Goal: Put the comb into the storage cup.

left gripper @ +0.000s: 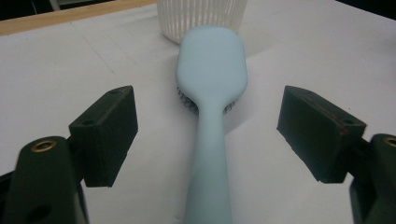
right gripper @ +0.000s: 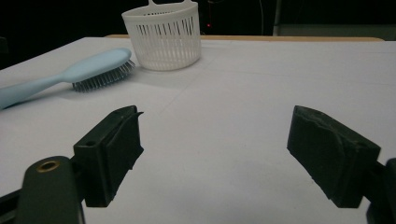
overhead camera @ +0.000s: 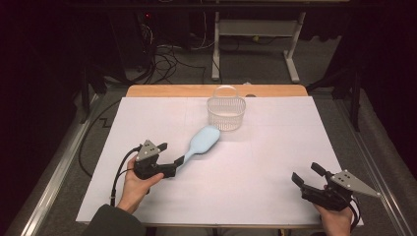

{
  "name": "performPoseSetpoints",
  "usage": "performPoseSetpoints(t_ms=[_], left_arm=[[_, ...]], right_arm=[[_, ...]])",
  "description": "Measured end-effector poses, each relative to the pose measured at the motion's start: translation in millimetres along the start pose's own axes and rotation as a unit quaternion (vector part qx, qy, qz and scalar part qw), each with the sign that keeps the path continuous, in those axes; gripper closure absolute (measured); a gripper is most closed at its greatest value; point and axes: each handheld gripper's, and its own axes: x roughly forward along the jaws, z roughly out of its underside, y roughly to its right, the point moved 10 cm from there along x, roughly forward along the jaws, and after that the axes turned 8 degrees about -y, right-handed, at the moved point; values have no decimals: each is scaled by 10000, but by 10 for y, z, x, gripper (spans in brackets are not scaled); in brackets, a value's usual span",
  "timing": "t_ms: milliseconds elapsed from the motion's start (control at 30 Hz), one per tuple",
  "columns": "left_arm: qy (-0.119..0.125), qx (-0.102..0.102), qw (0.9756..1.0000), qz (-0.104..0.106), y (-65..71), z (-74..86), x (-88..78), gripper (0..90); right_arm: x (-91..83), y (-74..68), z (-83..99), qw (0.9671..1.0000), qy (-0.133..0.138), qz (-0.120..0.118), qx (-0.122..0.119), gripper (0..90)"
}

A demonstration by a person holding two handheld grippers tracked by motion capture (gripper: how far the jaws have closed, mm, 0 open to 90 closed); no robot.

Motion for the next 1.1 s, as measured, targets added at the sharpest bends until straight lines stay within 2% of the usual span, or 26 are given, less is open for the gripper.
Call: performPoseSetpoints(t_ms=[633,1100], left_arm=[[-261,38,9997,0,72,-107,158,211],[-719,148,9972,-145,39,-205,270,228]], right_arm=[[0,-4,-1,10000,4,-18,-7,178],[2,-2,1,10000,-3,-33,1,179]])
